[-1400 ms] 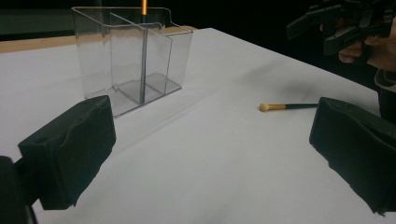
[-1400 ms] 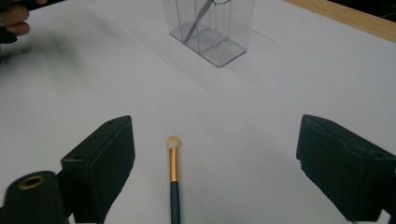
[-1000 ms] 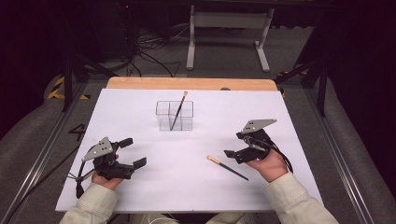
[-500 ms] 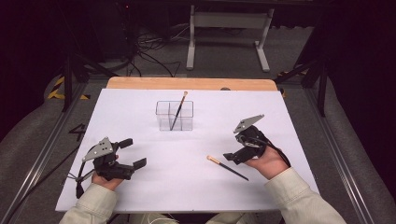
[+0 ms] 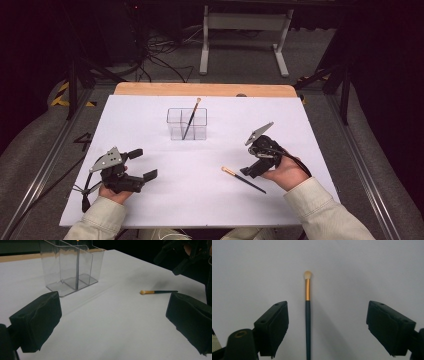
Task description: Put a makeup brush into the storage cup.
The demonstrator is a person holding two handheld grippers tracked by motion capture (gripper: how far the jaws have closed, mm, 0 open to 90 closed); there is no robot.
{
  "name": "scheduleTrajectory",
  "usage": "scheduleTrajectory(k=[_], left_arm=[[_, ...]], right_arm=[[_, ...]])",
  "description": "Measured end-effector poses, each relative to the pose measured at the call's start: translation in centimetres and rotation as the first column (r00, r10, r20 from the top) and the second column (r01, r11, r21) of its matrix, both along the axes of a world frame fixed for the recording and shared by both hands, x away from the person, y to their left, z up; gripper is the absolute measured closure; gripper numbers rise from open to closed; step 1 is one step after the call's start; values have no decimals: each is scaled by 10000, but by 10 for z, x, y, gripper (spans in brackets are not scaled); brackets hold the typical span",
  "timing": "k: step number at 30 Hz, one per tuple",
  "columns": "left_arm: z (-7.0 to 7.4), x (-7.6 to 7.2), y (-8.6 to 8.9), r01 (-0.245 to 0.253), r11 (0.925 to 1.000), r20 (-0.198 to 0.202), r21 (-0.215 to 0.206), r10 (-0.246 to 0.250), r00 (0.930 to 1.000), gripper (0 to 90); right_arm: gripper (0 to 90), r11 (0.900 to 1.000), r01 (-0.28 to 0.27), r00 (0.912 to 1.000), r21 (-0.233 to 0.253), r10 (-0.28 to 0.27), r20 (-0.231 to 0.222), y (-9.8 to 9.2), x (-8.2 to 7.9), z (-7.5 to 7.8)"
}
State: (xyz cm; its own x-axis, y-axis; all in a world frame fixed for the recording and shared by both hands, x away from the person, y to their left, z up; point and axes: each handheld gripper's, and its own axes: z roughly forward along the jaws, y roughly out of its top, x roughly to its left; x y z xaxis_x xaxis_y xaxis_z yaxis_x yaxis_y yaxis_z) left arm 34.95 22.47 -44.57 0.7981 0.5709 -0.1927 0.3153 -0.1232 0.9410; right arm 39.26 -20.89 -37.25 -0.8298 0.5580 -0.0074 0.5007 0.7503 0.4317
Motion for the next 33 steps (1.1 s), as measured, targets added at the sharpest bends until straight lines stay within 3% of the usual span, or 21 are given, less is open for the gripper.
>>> scheduleTrajectory(k=[11,33], left_arm=[[-1,1,0,59,10000,-149,50,-59,9999,9],[-2,2,-1,151,9999,-218,69,-149,9997,10]], right_arm=[[232,9970,-82,9982,-774,35,-606,4,1,-6],[446,9793,-253,9912,-2007,-15,-1326,11,0,-21]])
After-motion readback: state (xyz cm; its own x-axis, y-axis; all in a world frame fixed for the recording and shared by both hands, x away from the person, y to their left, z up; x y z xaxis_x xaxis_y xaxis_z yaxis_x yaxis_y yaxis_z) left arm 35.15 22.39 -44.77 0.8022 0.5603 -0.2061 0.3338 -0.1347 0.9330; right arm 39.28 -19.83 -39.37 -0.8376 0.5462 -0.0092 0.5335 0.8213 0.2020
